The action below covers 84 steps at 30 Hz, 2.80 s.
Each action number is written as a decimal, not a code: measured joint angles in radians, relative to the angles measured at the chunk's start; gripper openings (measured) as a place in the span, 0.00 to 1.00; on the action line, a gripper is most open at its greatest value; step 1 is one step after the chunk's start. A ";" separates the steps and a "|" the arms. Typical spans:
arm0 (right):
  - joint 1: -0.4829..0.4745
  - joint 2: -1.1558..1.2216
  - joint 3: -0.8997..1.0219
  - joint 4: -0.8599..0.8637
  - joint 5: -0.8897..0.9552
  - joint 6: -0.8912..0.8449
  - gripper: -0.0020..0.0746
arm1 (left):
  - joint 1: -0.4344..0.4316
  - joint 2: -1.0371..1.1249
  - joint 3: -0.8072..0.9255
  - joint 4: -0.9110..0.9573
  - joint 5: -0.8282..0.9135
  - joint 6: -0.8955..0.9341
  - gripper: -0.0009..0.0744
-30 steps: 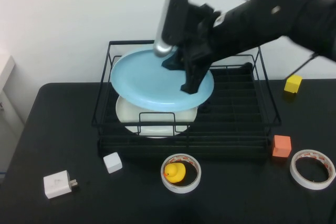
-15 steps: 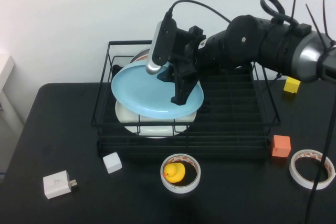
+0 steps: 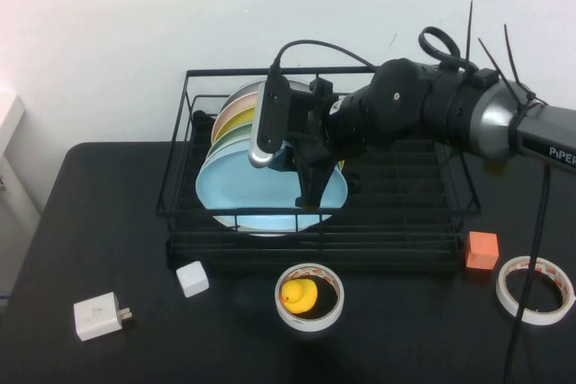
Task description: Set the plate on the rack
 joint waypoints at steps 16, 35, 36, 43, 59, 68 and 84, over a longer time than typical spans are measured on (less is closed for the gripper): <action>-0.003 -0.024 -0.026 0.017 -0.014 -0.003 0.55 | 0.000 0.000 0.000 0.004 0.004 0.000 0.01; -0.003 -0.590 -0.035 -0.453 0.629 0.420 0.04 | 0.000 0.000 0.000 0.002 0.474 -0.031 0.01; -0.003 -0.612 -0.035 -0.497 0.675 0.478 0.04 | 0.000 0.000 0.000 0.004 0.511 -0.050 0.01; -0.004 -0.745 0.013 -0.599 0.801 0.696 0.03 | 0.000 0.000 0.020 0.012 0.727 -0.165 0.01; -0.004 -1.333 0.746 -0.568 0.602 0.886 0.03 | 0.000 0.000 0.040 0.023 0.772 -0.165 0.01; -0.004 -1.728 1.227 -0.463 0.348 0.934 0.03 | 0.000 0.000 0.040 0.023 0.702 -0.137 0.01; -0.004 -1.883 1.382 -0.457 0.240 1.036 0.03 | 0.000 0.000 0.042 0.015 0.558 -0.134 0.01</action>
